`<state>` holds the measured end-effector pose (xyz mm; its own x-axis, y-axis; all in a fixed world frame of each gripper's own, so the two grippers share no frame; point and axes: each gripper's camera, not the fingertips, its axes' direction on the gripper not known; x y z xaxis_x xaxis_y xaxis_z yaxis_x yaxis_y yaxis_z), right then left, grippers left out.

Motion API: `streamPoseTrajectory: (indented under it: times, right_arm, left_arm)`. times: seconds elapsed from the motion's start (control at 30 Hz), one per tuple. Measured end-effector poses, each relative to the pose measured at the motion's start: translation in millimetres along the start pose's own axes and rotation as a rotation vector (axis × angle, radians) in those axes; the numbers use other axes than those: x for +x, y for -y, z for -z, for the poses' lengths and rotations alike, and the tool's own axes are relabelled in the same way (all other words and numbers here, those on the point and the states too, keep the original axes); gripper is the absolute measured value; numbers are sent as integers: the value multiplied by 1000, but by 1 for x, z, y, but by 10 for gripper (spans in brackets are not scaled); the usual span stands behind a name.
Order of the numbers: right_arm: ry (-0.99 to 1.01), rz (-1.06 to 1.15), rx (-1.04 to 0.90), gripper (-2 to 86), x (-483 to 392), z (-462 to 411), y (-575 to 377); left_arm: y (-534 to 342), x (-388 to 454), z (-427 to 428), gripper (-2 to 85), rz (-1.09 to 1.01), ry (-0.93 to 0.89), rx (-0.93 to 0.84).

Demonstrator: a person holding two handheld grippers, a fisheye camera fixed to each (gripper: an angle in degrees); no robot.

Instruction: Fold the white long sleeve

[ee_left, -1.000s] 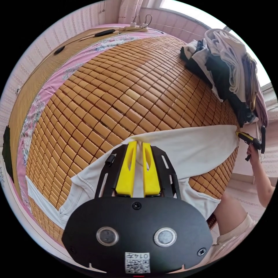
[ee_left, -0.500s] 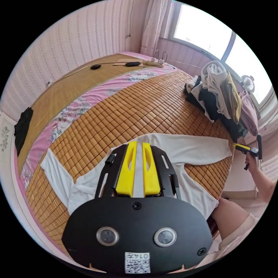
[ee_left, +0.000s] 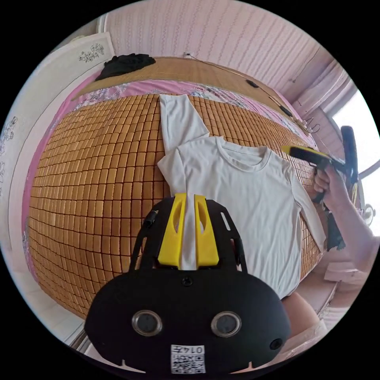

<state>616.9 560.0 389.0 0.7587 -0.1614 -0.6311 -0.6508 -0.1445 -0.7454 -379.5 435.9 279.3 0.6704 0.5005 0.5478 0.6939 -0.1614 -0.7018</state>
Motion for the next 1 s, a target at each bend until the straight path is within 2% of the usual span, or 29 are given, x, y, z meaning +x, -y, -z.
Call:
streamPoseTrajectory:
  times: [0.2, 0.4, 0.6, 0.7, 0.8, 0.87, 0.93, 1.0]
  right_arm:
    - [-170, 80, -134, 75, -37, -124, 136]
    - [-217, -49, -261, 97, -33, -203, 186]
    - [-244, 60, -298, 21, -56, -231, 212]
    - [-148, 99, -297, 11, -72, -237, 230]
    - [83, 199, -187, 6, -109, -219, 257]
    - [228, 392, -178, 6, -154, -208, 267]
    - [485, 729, -178, 11, -222, -186, 262]
    - [581, 925, -177, 19, -263, -173, 250]
  left_arm:
    - [-26, -43, -9, 38, 24, -58, -40]
    - [-54, -81, 12, 13, 13, -105, -9]
    - [-78, -113, 41, 10, 39, -138, 21]
    - [-91, -127, 55, 12, 78, -154, 40]
    - [-102, -139, 70, 19, 104, -161, 52]
    - [-109, -147, 82, 27, 114, -176, 71]
    - [-119, -155, 100, 38, 109, -188, 103]
    - [-140, -164, 132, 45, 81, -210, 142]
